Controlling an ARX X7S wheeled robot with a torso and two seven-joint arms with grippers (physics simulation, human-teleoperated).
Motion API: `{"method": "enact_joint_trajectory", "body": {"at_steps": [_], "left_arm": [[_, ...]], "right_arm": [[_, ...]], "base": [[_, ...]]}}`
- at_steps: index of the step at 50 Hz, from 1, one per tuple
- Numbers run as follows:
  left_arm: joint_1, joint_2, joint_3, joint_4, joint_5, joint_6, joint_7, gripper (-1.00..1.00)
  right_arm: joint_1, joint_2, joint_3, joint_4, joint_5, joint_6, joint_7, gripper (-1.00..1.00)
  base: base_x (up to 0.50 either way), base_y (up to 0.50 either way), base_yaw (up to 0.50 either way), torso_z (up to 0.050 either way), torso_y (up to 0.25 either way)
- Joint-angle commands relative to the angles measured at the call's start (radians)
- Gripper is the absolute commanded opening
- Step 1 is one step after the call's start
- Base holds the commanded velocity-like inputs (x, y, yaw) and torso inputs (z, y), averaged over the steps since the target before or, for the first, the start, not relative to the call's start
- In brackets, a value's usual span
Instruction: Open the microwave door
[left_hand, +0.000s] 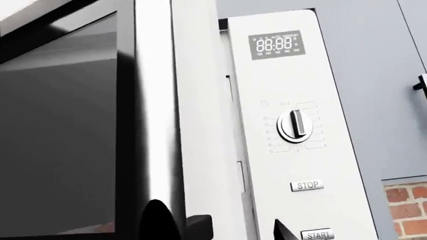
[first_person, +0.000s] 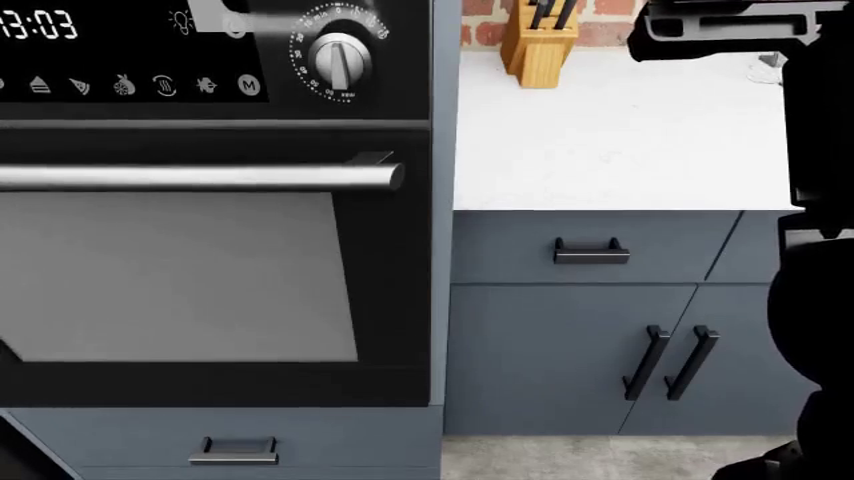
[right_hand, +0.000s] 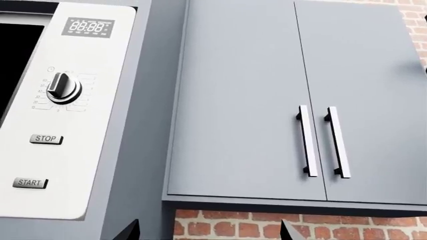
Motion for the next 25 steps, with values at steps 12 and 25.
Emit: {"method": "enact_joint_trajectory", "body": {"at_steps": [12,25], "left_arm": [[-0.044,-0.008,0.016,0.026,-0.145,0.073,0.02,1.0],[-0.036,-0.065,0.034,0.036,-0.131,0.091,0.033,1.0]], "right_arm": [[-0.001,0.006,-0.003,0.001,0.013,-0.001,0.012,1.0],[0.005,0.011,-0.007,0.001,0.02,0.002,0.019,1.0]], "base": [[0.0,0.0,0.0,0.001,0.003],[0.0,0.0,0.0,0.0,0.002]]}}
